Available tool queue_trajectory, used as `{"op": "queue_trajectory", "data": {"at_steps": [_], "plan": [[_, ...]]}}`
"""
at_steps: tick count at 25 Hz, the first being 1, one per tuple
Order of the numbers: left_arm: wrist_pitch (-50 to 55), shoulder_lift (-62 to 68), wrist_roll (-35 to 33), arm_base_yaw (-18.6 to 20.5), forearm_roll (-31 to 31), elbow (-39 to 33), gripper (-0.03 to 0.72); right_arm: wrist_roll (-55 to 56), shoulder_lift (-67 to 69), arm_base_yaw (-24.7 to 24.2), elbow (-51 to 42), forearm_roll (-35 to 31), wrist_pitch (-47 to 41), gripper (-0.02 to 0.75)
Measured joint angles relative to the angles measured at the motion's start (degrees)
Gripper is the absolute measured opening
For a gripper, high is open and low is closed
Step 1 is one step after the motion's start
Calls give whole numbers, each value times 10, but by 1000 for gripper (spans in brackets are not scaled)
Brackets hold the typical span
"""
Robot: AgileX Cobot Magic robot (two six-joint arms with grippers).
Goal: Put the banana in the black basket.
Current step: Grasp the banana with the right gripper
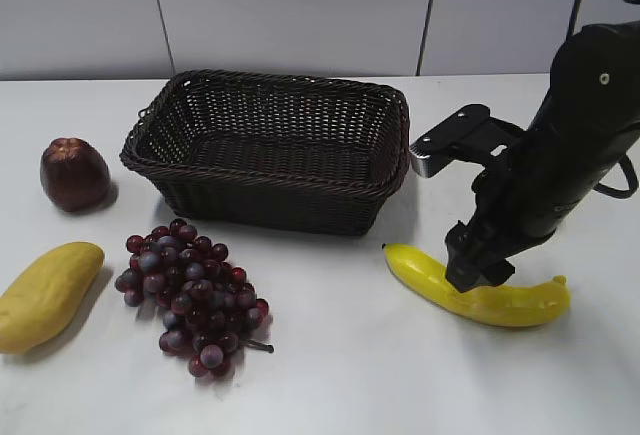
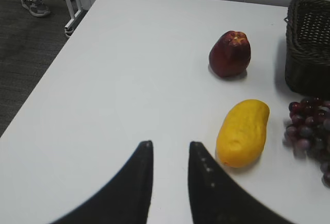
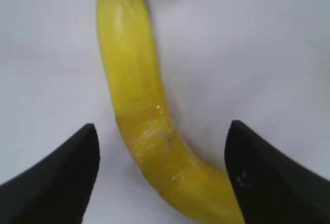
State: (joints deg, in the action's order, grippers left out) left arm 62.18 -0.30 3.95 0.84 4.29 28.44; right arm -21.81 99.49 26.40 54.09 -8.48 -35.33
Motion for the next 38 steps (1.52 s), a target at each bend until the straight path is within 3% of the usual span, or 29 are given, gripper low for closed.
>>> {"op": "queue_trajectory", "data": {"at_steps": [10,21,32,38], "plan": [[0,0,0,0,0,0,230,-53,25,1,-1,-29,62,601],[0,0,0,0,0,0,230,-160,32,1,-14,-132,91,601],[0,0,0,0,0,0,230,-178,35,1,-22,-100,49,601],[0,0,0,0,0,0,230,-179,35,1,-53,-83,78,593]]}}
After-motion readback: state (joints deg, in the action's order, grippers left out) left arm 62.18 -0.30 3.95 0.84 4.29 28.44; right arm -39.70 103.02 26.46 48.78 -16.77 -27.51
